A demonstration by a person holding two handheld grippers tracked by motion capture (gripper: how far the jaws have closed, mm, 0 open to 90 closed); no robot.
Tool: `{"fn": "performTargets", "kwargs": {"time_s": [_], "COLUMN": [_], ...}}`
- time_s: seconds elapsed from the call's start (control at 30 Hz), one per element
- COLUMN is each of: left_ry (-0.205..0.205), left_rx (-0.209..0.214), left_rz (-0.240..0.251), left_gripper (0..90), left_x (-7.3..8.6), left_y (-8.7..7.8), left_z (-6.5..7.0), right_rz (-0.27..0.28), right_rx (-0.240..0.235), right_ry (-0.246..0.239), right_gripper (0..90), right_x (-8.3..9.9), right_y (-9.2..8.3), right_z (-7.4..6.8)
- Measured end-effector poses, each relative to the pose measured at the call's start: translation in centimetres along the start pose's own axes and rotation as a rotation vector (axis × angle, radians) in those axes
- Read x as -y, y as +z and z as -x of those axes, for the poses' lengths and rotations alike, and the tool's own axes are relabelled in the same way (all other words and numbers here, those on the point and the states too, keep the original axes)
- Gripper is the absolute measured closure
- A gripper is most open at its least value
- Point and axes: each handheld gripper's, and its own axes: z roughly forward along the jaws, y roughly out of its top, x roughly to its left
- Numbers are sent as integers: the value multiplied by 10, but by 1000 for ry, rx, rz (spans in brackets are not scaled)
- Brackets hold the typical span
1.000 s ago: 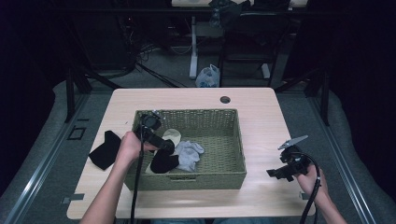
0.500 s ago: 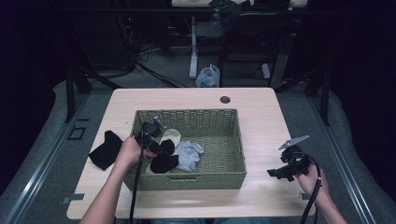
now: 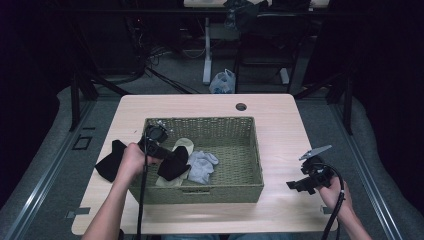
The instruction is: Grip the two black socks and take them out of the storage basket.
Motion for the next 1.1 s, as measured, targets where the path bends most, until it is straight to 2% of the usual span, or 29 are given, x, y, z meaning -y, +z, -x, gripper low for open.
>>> {"fn": "performTargets", "kwargs": {"time_s": [0.13, 0.33, 0.57, 0.67, 1.1], "left_ry": [21, 46, 69, 84, 86], "left_rx": [-12, -29, -44, -72, -113], "left_rz": [33, 58, 76, 82, 129], "left_gripper": [822, 822, 822, 822, 822], "left_x": [-4, -9, -18, -25, -45], "left_y": [-14, -27, -44, -57, -91], "left_z": [5, 10, 13, 14, 8], "right_rz": [-4, -5, -8, -10, -8], "right_rx": [-6, -8, -1, -3, -8], "right_ry": [4, 16, 7, 2, 0], "right_gripper": [146, 146, 146, 146, 146], "right_x": [0, 2, 2, 1, 1], "right_y": [0, -1, -1, -1, 0], "right_z": [1, 2, 2, 2, 1]}}
